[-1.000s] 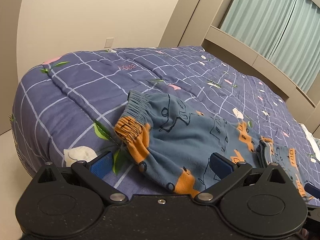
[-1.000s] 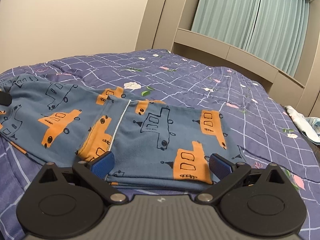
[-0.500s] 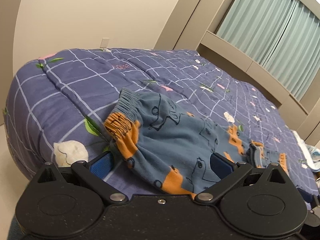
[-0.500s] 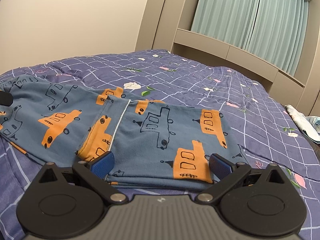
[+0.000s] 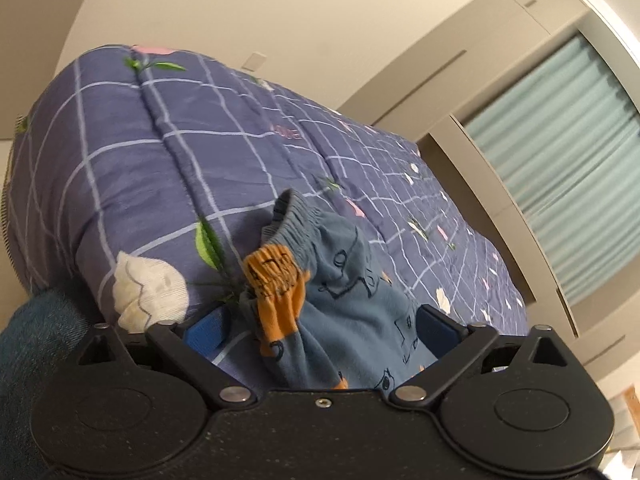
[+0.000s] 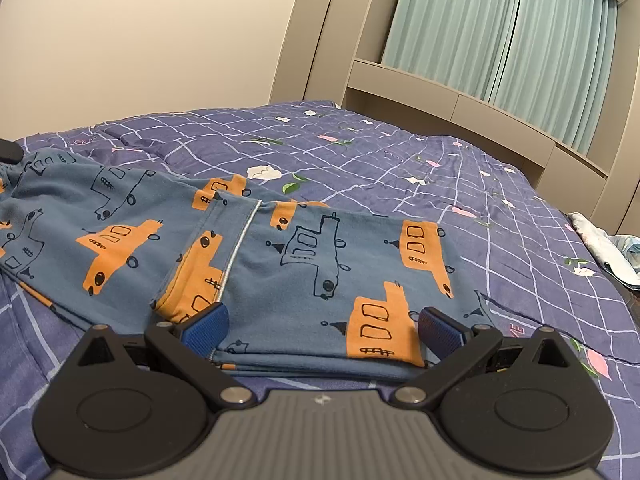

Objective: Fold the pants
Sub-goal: 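Grasp the orange waistband with the left gripper, then lift the waistband and fold it over onto the hems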

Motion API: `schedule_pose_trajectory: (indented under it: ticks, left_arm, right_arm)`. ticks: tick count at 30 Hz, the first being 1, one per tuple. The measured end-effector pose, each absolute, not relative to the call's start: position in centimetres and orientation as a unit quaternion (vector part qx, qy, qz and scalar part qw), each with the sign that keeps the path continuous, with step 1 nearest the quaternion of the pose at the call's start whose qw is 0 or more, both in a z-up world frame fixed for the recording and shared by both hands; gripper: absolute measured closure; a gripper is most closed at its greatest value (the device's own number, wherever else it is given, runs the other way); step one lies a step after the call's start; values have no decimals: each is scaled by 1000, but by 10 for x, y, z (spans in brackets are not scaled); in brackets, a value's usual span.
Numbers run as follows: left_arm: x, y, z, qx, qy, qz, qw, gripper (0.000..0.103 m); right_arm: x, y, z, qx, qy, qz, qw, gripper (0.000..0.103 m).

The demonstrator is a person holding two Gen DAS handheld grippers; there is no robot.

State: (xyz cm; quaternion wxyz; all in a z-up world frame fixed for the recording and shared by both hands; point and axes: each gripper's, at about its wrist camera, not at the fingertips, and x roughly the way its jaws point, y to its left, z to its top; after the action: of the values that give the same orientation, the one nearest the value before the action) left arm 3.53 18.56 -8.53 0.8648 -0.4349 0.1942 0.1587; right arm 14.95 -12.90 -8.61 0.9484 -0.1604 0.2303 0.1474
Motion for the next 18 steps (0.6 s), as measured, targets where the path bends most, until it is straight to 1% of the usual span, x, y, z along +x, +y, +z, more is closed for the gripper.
schedule_pose_trajectory:
  ticks: [2, 3, 4, 5, 7, 8, 10, 11, 12, 15, 18]
  left_arm:
    - [32, 187, -86, -438, 192, 165, 862, 12]
    - [31, 187, -86, -439, 191, 168, 862, 17]
    - [30, 188, -87, -439, 191, 170, 861, 24]
    - [30, 188, -87, -439, 191, 174, 860, 28]
    - [29, 190, -88, -442, 194, 181, 857, 50]
    - [29, 191, -89, -446, 197, 186, 853, 54]
    - [27, 194, -90, -453, 197, 192, 848, 70]
    - [26, 195, -91, -456, 196, 193, 847, 75]
    - [26, 196, -91, -457, 196, 192, 846, 84]
    - [25, 195, -88, -452, 190, 185, 852, 88]
    - [27, 191, -78, -435, 181, 178, 864, 89]
  right_arm:
    - [149, -129, -86, -160, 230, 147, 948, 0]
    - [149, -129, -86, -160, 230, 147, 948, 0]
    - [149, -129, -86, -160, 230, 147, 948, 0]
    - [149, -129, -86, -160, 230, 147, 948, 0]
    - [149, -129, -86, -160, 230, 148, 948, 0]
    - [149, -129, -86, -160, 230, 147, 948, 0]
    - [149, -129, -86, -160, 230, 148, 948, 0]
    - [149, -129, -86, -160, 230, 148, 948, 0]
    - [149, -129, -86, -160, 230, 148, 949, 0]
    - [149, -129, -86, -160, 230, 148, 949, 0]
    - [149, -129, -86, -160, 230, 147, 949, 0]
